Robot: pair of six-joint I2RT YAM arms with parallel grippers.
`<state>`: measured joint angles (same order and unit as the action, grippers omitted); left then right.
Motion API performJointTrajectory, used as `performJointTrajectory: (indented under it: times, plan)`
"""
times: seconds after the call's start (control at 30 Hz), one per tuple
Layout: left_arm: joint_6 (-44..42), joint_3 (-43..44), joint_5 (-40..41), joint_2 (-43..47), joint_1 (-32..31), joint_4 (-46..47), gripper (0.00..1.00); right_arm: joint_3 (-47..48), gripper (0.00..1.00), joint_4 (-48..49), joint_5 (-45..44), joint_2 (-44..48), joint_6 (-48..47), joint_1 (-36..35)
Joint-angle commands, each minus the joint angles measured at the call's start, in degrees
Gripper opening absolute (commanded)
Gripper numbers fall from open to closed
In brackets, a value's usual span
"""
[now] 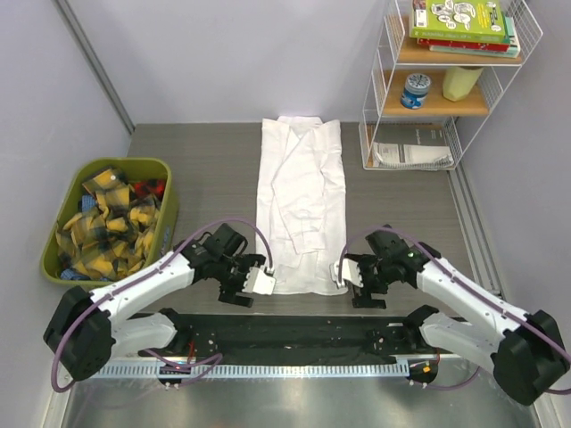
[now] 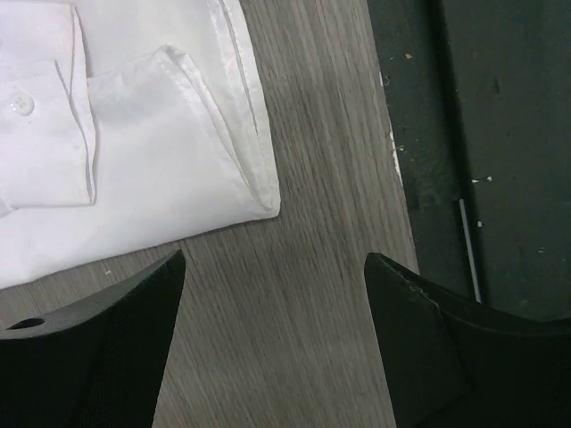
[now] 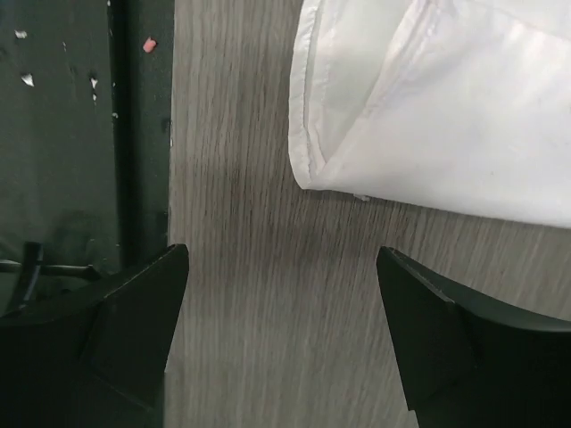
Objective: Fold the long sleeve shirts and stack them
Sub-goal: Fold the shirt
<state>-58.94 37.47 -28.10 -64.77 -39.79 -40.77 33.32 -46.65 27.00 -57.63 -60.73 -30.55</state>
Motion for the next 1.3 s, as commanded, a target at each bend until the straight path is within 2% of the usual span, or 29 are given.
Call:
performJointTrajectory:
  times: [0.0, 0.17, 0.3, 0.47, 0.63, 0.7, 0.73, 0.77, 0.8, 0.83, 0.93, 1.03, 1.1, 1.27]
  plan:
    - [-4.16, -1.96, 4.36, -1.05, -2.48, 9.04, 0.81, -4.48, 0.9, 11.38, -3.62, 4.98, -7.83, -4.25]
    - [-3.03, -2.67, 6.38, -4.83, -4.33, 14.56, 0.79, -6.78, 0.83, 16.24, -5.73, 1.65, -7.56, -7.51]
    - [-3.29, -2.84, 7.7, -7.38, -6.17, 16.86, 0.79, -8.27, 0.82, 22.38, -8.27, -1.87, -7.3, -9.26]
    - [-3.64, -3.99, 8.41, -9.93, -7.67, 18.88, 0.74, -9.15, 0.76, 26.78, -10.56, -6.79, -7.83, -10.5]
    - [-3.81, -4.69, 9.28, -11.6, -8.55, 20.12, 0.67, -9.15, 0.62, 27.67, -11.27, -7.59, -8.35, -11.38]
    - [-3.9, -4.95, 9.99, -12.56, -8.55, 20.56, 0.61, -10.38, 0.58, 28.19, -11.36, -6.98, -9.67, -11.82]
    - [-3.82, -5.04, 10.17, -12.74, -8.55, 21.08, 0.58, -10.9, 0.52, 28.81, -11.45, -6.89, -9.67, -12.17]
    - [-3.38, -4.96, 10.08, -12.75, -8.55, 21.35, 0.49, -11.17, 0.46, 29.42, -11.45, -6.97, -9.24, -12.6]
    - [-2.59, -4.95, 9.91, -12.49, -8.55, 21.79, 0.44, -10.91, 0.41, 29.25, -11.19, -7.5, -8.27, -12.78]
    - [-1.98, -4.78, 9.47, -12.22, -8.55, 21.88, 0.38, -10.56, 0.27, 28.82, -10.92, -7.85, -7.92, -12.87]
    - [-0.23, -3.03, 8.33, -11.78, -8.64, 20.22, 0.12, -9.77, 0.01, 28.02, -11.8, -7.77, -5.11, -13.66]
    - [1.45, -0.13, 6.83, -10.73, -10.04, 14.95, 0.0, -8.98, 0.01, 24.96, -12.33, -4.79, -2.38, -15.15]
    - [2.51, 1.02, 4.9, -9.07, -12.67, 10.03, 0.0, -8.1, 0.01, 20.57, -12.15, -0.93, -0.19, -17.44]
    - [9.79, 1.63, 0.68, -0.54, -16.98, 5.1, 0.0, -5.29, 0.01, 10.81, -11.36, 9.36, 4.56, -22.27]
